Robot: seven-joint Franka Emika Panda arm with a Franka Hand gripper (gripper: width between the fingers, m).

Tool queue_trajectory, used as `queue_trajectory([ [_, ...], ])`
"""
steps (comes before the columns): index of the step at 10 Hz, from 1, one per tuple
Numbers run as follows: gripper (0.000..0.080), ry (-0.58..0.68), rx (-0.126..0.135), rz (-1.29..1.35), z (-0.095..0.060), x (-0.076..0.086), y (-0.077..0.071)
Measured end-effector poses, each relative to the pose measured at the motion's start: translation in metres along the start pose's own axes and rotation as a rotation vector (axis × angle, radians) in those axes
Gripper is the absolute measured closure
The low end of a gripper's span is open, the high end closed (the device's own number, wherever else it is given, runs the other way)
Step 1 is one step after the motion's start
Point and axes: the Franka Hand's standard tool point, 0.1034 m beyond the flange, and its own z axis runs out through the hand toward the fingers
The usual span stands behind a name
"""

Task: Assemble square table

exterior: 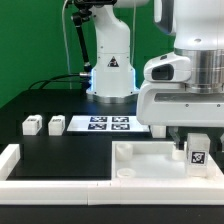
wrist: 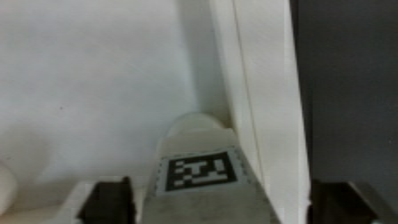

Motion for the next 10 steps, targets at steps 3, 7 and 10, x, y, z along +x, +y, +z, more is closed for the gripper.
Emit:
queue_trajectory([
  [3,0.0508,-0.001,0.002,0.203,0.0000,0.0000,0.0005],
  [7,0.0508,-0.007,0.020,0.566,-0.0013,0.0040,0.0073],
  [10,0.0508,-0.006,0.064,0.928,0.0006,0.0067,0.0058],
])
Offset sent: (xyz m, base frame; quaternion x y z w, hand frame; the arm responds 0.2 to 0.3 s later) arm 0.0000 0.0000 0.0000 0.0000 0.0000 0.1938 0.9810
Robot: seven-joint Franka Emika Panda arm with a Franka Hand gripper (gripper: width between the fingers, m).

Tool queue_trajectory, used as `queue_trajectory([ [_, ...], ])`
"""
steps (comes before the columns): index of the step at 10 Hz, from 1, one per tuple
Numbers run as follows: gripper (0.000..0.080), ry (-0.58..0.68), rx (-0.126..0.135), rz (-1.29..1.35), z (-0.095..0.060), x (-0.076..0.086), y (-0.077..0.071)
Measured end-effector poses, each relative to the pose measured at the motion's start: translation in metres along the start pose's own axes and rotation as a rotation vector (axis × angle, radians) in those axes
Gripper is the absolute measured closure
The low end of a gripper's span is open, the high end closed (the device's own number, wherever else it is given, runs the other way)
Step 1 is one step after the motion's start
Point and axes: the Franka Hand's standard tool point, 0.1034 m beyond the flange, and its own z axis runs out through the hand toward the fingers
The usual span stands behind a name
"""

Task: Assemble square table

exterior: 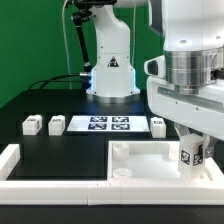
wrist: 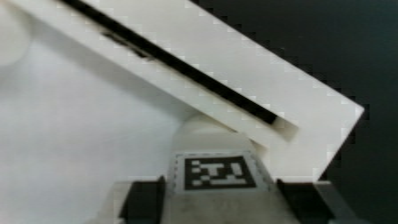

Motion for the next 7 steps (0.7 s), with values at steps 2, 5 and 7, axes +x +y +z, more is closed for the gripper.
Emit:
queue_trajectory([
  [2,0.0508,0.001,0.008,0.186,0.000,-0.005,-0.004],
  [5,0.0508,-0.003,0.030,0.527,0.001,-0.011,-0.009],
  [7,0.0508,-0.002,0.057,0.707,0.001,-0.009,-0.010],
])
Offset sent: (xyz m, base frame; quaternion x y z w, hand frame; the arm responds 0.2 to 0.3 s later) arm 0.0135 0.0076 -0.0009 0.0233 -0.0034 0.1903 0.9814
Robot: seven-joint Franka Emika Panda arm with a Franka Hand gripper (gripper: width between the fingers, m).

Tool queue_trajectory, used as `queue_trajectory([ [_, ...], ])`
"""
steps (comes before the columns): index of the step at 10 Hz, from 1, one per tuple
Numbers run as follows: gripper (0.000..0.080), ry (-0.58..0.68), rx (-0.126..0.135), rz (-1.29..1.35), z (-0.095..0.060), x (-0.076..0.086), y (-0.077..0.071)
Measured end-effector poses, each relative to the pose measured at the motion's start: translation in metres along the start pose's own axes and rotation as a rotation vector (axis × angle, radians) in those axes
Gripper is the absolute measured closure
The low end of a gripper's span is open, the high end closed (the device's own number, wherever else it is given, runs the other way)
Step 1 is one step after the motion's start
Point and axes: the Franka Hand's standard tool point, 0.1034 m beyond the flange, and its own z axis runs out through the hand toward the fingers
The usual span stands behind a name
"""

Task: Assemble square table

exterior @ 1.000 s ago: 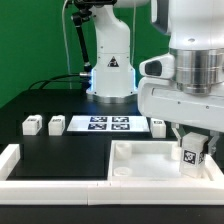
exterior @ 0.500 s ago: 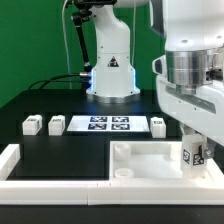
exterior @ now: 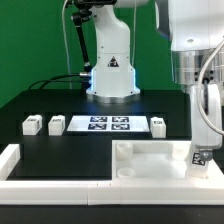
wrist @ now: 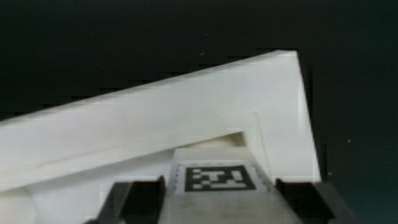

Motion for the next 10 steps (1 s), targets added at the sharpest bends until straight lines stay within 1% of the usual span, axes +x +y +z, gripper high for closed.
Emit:
queue_trajectory([
  [1,0.0508,-0.006,0.000,0.031,0.0000,0.0001,0.0000],
  [2,0.0453,-0.007,0.000,0.021,0.0003,0.0000,0.0000],
  [3,0.0453,-0.007,-0.001,-0.011,0.0007,-0.0003,0.0004],
  [4,0.0317,-0.006,0.001,-0.102,0.0007,0.0015,-0.0007],
  [5,0.0191,-0.006,0.005,-0.249,0.0001,0.0059,-0.0034],
  [6,0.0191,-0.005,-0.004,-0.381,-0.0007,0.0069,-0.0029],
  [7,0.0157,-0.005,-0.004,-0.539,-0.0012,0.0068,-0.0030],
  [10,0.0150,-0.005,-0.004,-0.728,-0.0002,0.0070,-0.0026],
])
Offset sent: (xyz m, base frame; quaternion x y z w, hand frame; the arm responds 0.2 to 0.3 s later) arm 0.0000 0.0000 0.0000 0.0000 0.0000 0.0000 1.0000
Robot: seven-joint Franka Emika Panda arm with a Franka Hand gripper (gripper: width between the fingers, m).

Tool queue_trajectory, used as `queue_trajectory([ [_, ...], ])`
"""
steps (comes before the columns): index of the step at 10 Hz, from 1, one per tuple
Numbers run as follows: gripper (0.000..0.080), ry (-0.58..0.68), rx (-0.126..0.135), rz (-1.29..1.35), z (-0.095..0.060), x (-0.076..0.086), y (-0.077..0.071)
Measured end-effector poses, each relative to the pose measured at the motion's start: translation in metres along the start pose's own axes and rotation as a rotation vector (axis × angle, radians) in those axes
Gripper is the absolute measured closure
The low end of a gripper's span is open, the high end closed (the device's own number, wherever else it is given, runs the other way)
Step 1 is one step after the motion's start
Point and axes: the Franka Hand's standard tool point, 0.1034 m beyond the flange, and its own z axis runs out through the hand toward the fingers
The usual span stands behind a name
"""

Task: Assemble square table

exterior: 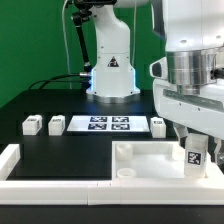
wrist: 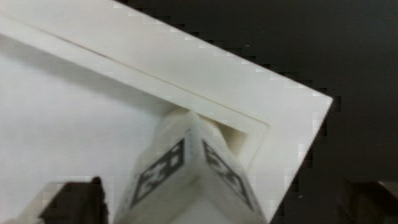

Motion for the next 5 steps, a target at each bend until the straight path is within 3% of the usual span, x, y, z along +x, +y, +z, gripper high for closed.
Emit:
queue_trajectory([
  [2,0.0150,0.000,-0.002,-0.172,0.0000,0.0000,0.0001],
  [3,0.0150,-0.005,-0.037,-0.371,-0.0017,-0.0019,0.0020],
  [5,0.0150,0.002,-0.045,-0.641,-0.0022,0.0000,0.0015],
])
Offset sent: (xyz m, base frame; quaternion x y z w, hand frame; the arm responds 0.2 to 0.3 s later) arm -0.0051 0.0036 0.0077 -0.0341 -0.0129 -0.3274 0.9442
